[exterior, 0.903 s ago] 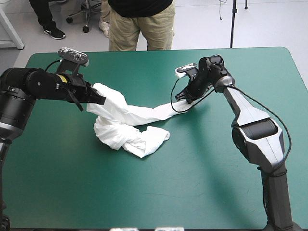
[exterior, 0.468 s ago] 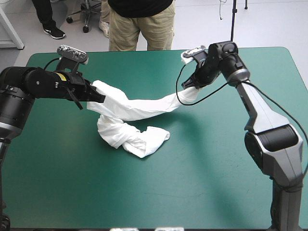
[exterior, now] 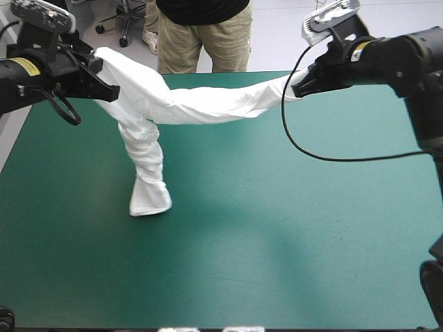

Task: Fold the cloth

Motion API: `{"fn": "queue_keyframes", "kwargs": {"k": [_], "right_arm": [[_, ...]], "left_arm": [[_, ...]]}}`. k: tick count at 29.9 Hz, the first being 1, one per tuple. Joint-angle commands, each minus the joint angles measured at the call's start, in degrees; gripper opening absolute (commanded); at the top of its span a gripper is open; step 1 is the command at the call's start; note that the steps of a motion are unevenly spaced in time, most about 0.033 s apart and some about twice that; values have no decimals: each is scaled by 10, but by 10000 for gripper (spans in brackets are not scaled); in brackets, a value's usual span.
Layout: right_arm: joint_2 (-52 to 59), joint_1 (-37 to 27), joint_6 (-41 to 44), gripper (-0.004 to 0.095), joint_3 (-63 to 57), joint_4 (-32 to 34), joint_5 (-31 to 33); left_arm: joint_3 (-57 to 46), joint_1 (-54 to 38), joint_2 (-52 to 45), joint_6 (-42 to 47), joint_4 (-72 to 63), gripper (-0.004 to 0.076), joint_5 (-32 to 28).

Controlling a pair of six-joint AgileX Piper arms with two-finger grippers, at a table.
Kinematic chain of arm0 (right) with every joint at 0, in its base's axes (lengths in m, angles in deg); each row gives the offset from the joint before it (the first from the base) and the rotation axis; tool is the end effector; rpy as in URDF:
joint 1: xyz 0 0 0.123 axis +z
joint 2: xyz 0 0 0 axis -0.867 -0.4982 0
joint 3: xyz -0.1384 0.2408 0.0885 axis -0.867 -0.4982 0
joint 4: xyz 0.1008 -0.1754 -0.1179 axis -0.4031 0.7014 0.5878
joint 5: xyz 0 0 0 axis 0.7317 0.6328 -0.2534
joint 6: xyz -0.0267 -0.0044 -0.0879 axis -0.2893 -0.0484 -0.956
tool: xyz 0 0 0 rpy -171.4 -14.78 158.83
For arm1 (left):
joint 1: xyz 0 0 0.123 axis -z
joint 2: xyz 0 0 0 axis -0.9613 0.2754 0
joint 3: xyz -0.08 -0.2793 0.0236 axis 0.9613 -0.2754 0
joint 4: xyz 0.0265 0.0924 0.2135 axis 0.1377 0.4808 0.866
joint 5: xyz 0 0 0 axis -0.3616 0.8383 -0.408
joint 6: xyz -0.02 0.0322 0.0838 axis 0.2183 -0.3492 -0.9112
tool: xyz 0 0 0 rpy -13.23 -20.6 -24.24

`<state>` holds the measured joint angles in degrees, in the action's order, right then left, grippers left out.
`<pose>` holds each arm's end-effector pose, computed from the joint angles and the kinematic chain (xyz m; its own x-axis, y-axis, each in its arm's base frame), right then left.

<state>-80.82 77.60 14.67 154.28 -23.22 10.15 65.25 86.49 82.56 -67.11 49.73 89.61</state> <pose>0.2740 0.0942 0.5203 -0.4294 -0.3876 -0.8157 -0.4824 0.8620 -0.1557 0.2174 -0.0556 0.5508 -0.3253 0.3271 -0.8872 0.3790 0.9047 0.1946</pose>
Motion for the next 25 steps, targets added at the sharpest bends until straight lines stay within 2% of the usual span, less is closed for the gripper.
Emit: {"fn": "queue_keyframes", "kwargs": {"k": [1,6,14,21,25], "right_arm": [[87,-3,-10,-17,16,2,-60],[164,-3,-13,-17,16,2,-120],[246,-3,-21,-17,16,8,-170],[305,-3,-21,-17,22,65,-223],[297,-3,-21,-17,69,78,-221]], "left_arm": [[77,0,-21,2,-5,-9,-39],[145,0,-21,2,-5,-9,-46],[253,0,-21,2,-9,-9,-46],[330,0,-32,-11,-33,-9,-62],[371,0,-32,-11,-30,-9,-94]]}}
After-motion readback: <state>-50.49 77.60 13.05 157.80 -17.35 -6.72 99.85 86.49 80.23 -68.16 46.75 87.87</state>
